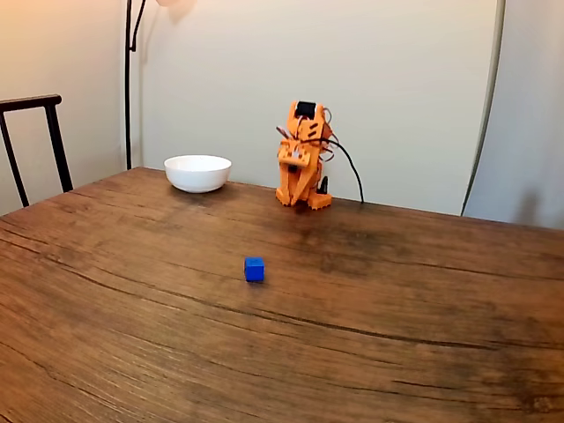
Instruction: Grasp the cube and drop it in the bowl
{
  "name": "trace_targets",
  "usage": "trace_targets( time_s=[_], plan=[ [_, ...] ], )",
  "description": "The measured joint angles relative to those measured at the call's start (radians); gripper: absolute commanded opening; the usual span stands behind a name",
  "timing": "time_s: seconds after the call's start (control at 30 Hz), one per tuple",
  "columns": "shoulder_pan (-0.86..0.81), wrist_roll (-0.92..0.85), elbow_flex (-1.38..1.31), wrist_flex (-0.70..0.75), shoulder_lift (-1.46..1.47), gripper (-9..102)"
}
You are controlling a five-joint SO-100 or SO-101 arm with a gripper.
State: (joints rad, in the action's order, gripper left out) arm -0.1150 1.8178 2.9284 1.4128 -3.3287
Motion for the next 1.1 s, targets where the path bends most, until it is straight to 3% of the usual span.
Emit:
trace_targets(
  time_s=[0.5,1.1],
  plan=[
    [0.02,0.0,-0.261,0.006,0.098,0],
    [0.011,0.092,-0.79,-0.115,0.951,0]
  ],
)
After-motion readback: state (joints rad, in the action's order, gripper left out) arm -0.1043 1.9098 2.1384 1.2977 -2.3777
